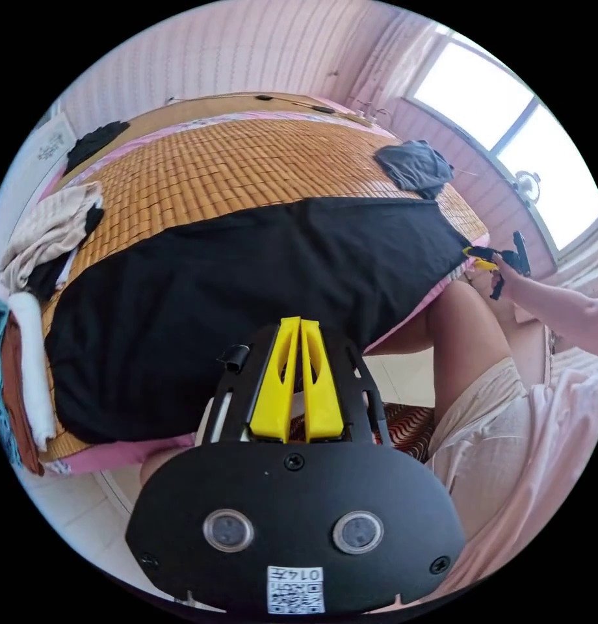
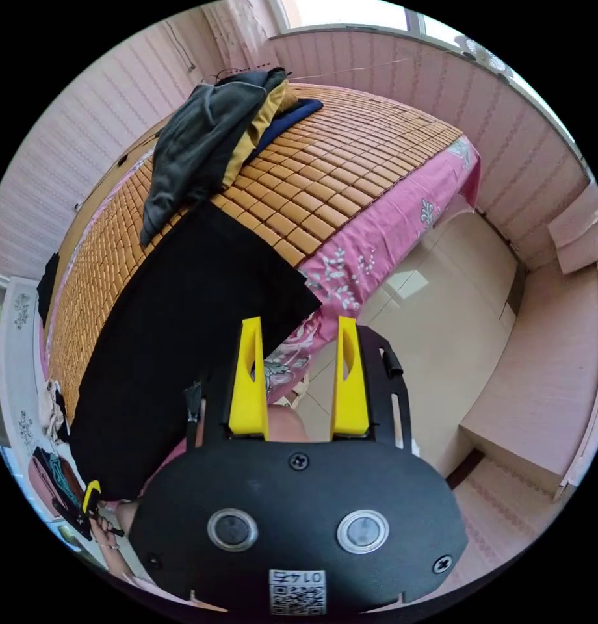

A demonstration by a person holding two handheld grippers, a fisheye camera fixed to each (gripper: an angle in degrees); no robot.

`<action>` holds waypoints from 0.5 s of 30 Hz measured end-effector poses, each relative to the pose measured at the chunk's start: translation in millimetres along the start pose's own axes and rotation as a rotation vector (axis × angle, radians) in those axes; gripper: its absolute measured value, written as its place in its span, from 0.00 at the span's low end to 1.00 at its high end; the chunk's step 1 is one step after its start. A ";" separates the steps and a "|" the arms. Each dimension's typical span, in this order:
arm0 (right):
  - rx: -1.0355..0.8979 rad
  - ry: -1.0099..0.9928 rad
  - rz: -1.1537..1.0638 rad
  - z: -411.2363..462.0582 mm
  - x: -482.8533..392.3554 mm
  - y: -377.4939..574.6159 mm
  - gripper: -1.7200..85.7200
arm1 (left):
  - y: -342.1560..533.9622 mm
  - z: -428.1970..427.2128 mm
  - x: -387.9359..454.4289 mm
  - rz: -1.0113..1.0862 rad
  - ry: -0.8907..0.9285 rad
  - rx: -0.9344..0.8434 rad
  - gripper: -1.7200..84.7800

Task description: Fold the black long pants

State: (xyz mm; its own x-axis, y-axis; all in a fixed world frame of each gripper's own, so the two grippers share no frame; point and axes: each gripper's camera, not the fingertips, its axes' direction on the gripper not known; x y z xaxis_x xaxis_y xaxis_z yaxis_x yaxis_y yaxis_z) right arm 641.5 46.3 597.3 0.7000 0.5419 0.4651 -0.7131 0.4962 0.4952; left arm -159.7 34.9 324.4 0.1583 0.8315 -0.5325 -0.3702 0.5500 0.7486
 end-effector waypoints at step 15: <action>0.226 -0.628 0.021 -87.0 128.6 -4.7 0.02 | 6.2 -29.3 -91.1 -0.293 -0.143 -0.105 0.01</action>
State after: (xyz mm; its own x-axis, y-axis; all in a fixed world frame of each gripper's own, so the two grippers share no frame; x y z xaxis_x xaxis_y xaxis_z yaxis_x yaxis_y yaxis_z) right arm 731.5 172.6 590.9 0.6239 0.0181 0.7813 -0.7492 0.2983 0.5914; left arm -203.3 -39.8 365.9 0.3959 0.6457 -0.6529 -0.3806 0.7625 0.5232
